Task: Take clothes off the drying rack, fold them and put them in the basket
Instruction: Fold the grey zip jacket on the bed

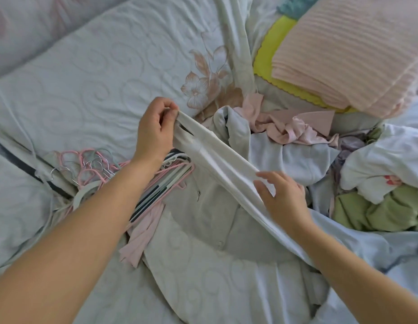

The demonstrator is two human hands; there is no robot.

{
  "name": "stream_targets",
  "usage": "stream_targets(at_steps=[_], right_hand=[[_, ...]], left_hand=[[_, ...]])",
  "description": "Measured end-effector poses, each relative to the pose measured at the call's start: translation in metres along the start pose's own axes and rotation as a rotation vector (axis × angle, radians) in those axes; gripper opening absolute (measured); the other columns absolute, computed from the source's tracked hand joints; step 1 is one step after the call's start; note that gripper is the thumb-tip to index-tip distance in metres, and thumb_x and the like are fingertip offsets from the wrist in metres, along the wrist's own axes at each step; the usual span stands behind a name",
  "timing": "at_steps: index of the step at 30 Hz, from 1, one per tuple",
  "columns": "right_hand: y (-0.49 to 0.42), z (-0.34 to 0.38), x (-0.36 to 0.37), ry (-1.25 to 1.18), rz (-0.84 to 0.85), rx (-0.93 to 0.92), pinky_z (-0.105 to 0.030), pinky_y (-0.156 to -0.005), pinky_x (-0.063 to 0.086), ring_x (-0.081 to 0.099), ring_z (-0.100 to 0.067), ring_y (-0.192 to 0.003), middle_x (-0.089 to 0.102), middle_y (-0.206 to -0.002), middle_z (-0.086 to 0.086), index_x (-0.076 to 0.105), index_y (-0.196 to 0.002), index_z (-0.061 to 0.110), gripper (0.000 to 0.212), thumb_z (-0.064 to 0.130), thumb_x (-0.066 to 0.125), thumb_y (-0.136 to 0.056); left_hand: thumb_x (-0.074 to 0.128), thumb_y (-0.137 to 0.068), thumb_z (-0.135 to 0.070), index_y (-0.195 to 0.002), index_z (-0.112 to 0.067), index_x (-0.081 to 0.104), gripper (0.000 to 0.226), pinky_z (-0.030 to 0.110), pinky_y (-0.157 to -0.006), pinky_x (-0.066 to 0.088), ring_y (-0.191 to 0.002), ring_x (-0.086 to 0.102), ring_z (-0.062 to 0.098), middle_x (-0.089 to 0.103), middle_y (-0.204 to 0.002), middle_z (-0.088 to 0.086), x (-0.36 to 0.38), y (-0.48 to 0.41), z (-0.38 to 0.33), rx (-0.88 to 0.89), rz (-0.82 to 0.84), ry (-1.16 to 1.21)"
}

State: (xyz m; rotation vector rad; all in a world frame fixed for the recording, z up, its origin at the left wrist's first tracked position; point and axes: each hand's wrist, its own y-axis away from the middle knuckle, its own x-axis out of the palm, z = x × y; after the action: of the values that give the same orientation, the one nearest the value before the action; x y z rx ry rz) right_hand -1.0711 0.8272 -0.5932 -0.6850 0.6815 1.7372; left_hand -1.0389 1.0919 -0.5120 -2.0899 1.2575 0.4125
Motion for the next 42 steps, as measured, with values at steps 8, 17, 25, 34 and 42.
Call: stream_targets(at_steps=[8, 17, 25, 34, 42], right_hand=[[-0.06, 0.119, -0.052, -0.39, 0.136, 0.01, -0.032, -0.076, 0.039, 0.051, -0.019, -0.079, 0.056, -0.083, -0.006, 0.06, -0.099, 0.004, 0.04, 0.035, 0.034, -0.103], [-0.063, 0.102, -0.068, -0.725, 0.475, 0.03, -0.042, -0.089, 0.05, 0.061, -0.024, -0.086, 0.067, -0.093, -0.014, 0.07, -0.094, 0.007, 0.02, 0.015, 0.053, -0.098], [-0.066, 0.095, -0.081, -0.654, 0.2, -0.015, -0.033, -0.069, 0.042, 0.049, -0.018, -0.07, 0.058, -0.075, -0.006, 0.068, -0.076, 0.009, 0.01, 0.013, 0.075, -0.081], [-0.071, 0.095, -0.093, -0.393, 0.143, -0.149, -0.024, -0.056, 0.035, 0.037, -0.012, -0.057, 0.042, -0.063, 0.005, 0.04, -0.065, 0.02, 0.04, 0.008, 0.077, -0.076], [-0.062, 0.097, -0.1, -0.22, 0.31, -0.33, -0.02, -0.061, 0.039, 0.043, -0.001, -0.055, 0.046, -0.068, 0.015, 0.064, -0.106, 0.014, 0.031, -0.003, 0.059, -0.081]], left_hand=[[0.052, -0.092, -0.008, -0.093, -0.023, 0.059, 0.016, 0.011, -0.06, 0.035, -0.057, 0.043, -0.001, 0.046, -0.063, -0.011, 0.007, -0.002, -0.063, 0.115, 0.19, 0.145], [0.057, -0.092, -0.011, -0.105, -0.022, 0.064, 0.02, 0.011, -0.066, 0.039, -0.064, 0.05, -0.002, 0.056, -0.07, -0.007, 0.016, 0.008, -0.075, 0.082, 0.2, 0.228], [0.075, -0.08, -0.018, -0.09, -0.031, 0.059, 0.023, 0.019, -0.065, 0.046, -0.065, 0.05, 0.0, 0.053, -0.069, -0.013, 0.016, 0.018, -0.06, -0.039, 0.139, 0.201], [0.071, -0.083, -0.012, -0.072, -0.029, 0.059, 0.024, 0.011, -0.053, 0.036, -0.052, 0.044, -0.001, 0.054, -0.063, -0.007, 0.006, 0.014, -0.063, -0.022, 0.177, 0.152], [0.07, -0.084, -0.005, -0.079, -0.032, 0.063, 0.029, 0.027, -0.075, 0.052, -0.074, 0.061, 0.006, 0.066, -0.077, -0.013, 0.003, 0.015, -0.072, -0.002, 0.247, 0.214]])
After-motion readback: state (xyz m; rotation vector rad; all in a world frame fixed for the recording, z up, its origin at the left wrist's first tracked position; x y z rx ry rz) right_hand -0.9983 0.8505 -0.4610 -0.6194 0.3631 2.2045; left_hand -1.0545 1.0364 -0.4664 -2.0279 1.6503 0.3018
